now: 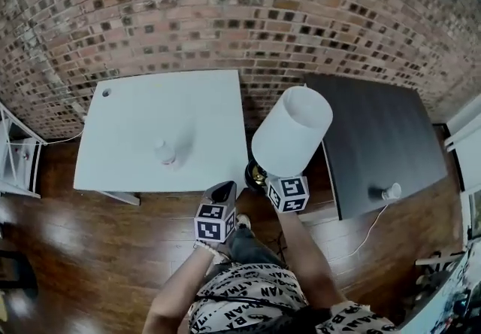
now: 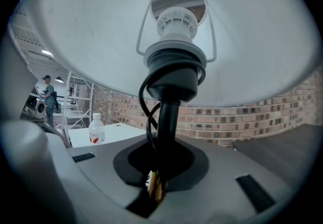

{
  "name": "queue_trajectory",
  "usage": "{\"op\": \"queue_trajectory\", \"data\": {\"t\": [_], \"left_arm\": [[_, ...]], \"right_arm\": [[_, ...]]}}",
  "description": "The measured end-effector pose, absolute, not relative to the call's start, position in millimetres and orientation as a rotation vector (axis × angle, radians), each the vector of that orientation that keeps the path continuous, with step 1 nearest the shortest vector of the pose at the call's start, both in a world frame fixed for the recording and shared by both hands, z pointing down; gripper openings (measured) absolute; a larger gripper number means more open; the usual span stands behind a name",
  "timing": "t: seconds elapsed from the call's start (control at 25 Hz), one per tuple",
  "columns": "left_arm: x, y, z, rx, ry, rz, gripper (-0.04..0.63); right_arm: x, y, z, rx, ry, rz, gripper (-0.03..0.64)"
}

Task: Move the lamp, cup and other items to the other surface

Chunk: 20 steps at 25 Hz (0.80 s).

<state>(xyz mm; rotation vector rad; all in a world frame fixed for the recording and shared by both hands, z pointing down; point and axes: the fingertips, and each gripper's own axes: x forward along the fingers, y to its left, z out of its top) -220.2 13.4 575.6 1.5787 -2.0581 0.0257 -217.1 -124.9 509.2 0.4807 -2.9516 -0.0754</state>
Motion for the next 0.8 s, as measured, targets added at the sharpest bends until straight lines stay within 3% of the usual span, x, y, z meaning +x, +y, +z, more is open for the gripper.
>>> {"op": "queue_trajectory", "data": {"t": [0.8], "left_arm": [[15.8, -204.3, 559.1, 2.087, -1.633, 0.203, 0.002]], "right_arm": [[88.8, -337.2, 502.2, 1.196, -2.727, -0.045, 0.041]]}}
